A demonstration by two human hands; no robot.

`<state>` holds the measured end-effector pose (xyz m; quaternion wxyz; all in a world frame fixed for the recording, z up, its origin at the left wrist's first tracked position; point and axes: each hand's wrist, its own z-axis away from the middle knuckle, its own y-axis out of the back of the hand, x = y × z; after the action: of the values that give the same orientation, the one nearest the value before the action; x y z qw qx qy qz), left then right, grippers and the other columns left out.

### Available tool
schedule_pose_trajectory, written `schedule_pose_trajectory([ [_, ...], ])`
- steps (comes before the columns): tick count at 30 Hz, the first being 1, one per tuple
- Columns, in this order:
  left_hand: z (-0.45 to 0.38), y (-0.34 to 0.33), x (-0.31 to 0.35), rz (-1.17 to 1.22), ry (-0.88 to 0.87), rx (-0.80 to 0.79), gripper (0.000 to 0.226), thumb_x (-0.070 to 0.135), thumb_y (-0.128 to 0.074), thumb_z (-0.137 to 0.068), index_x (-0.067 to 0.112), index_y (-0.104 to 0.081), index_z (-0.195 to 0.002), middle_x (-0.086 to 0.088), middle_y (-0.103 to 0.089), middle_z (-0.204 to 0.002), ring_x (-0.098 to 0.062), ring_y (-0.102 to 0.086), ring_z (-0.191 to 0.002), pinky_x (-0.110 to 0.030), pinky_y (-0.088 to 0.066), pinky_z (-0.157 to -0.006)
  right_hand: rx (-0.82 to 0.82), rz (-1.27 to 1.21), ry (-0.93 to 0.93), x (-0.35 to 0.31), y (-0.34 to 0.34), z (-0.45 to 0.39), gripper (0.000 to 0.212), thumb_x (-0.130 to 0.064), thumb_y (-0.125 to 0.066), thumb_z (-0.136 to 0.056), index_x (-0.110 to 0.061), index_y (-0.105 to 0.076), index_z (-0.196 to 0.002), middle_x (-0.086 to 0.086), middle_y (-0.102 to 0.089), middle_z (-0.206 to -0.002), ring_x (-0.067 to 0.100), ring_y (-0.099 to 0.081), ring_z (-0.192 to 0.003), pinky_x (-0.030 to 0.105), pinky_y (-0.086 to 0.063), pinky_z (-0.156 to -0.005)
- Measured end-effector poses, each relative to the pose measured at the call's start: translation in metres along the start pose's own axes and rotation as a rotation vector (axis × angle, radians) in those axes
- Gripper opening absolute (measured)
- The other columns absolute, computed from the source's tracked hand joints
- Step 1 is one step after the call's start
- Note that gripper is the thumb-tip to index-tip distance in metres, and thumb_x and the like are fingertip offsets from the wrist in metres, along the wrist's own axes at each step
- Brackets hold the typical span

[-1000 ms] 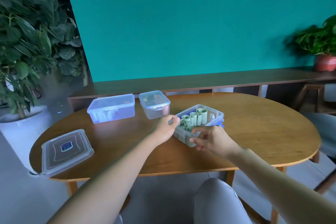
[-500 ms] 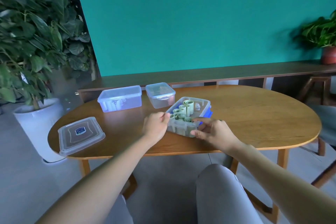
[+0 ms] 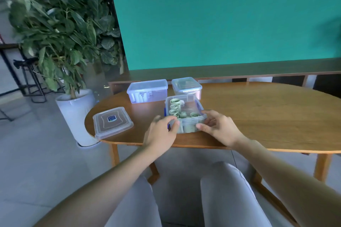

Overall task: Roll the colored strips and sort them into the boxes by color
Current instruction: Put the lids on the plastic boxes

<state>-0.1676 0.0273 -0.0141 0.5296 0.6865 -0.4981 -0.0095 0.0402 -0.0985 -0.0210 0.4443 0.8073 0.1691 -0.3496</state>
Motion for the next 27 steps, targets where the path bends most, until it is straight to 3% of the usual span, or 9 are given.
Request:
schedule_pose_trajectory([
  [4,0.007,0.015,-0.016,0.023,-0.099,0.009,0.036,0.045,-0.058,-0.095,0.039,-0.063,-0.131,0.008,-0.055,-0.1,-0.009,-0.058,-0.089,-0.029,-0.05,-0.086,-0.015,0.009,0.002,-0.005,-0.01,-0.007,0.059,-0.051,-0.079,-0.082,-0.036,-0.058,-0.136,-0.009,-0.072,-0.096,0.003,-0.068,-0.091,0.001,-0.041,-0.079],
  [7,0.007,0.028,-0.038,0.059,-0.115,0.073,0.036,0.039,-0.065,-0.093,0.036,-0.065,-0.129,0.009,-0.061,-0.1,0.003,-0.058,-0.084,-0.013,-0.044,-0.081,-0.03,0.024,0.002,-0.008,-0.015,-0.007,0.062,-0.051,-0.078,-0.083,-0.036,-0.055,-0.139,-0.008,-0.071,-0.098,-0.001,-0.068,-0.089,-0.002,-0.039,-0.076],
  [10,0.003,0.042,-0.066,0.051,-0.011,0.135,0.035,0.036,-0.068,-0.092,0.033,-0.066,-0.127,0.007,-0.066,-0.105,-0.007,-0.062,-0.093,-0.024,-0.048,-0.086,0.013,0.046,-0.008,-0.014,-0.019,-0.002,0.059,-0.051,-0.075,-0.086,-0.039,-0.051,-0.14,-0.007,-0.068,-0.093,0.001,-0.064,-0.087,0.005,-0.039,-0.074],
  [13,-0.004,0.056,-0.099,-0.038,0.074,0.182,0.034,0.031,-0.071,-0.091,0.024,-0.069,-0.124,0.001,-0.07,-0.112,-0.019,-0.062,-0.109,-0.031,-0.05,-0.093,0.177,0.099,0.041,-0.02,-0.025,0.004,0.05,-0.048,-0.07,-0.091,-0.029,-0.055,-0.135,-0.006,-0.057,-0.081,0.013,-0.057,-0.081,0.025,-0.042,-0.077],
  [16,-0.009,0.07,-0.131,-0.232,0.169,0.122,0.041,0.038,-0.072,-0.089,0.021,-0.068,-0.127,-0.005,-0.069,-0.123,-0.027,-0.056,-0.119,-0.037,-0.049,-0.097,0.267,0.117,0.096,-0.033,-0.032,0.01,0.04,-0.047,-0.062,-0.095,-0.021,-0.056,-0.125,-0.011,-0.048,-0.075,0.016,-0.052,-0.073,0.038,-0.05,-0.072],
  [19,-0.008,0.078,-0.149,-0.32,0.263,0.032,0.044,0.046,-0.068,-0.091,0.027,-0.065,-0.131,-0.004,-0.068,-0.128,-0.029,-0.059,-0.118,-0.037,-0.047,-0.097,0.258,0.156,0.128,-0.048,-0.04,0.013,0.04,-0.05,-0.056,-0.098,-0.024,-0.053,-0.128,-0.015,-0.046,-0.072,0.015,-0.052,-0.073,0.034,-0.047,-0.068],
  [27,-0.001,0.082,-0.151,-0.288,0.183,0.015,0.033,0.026,-0.065,-0.097,0.017,-0.067,-0.128,-0.005,-0.066,-0.127,-0.021,-0.061,-0.116,-0.032,-0.048,-0.1,0.168,0.22,0.135,-0.068,-0.056,0.015,0.04,-0.055,-0.051,-0.099,-0.03,-0.053,-0.13,-0.009,-0.059,-0.076,0.016,-0.059,-0.075,0.034,-0.05,-0.069],
])
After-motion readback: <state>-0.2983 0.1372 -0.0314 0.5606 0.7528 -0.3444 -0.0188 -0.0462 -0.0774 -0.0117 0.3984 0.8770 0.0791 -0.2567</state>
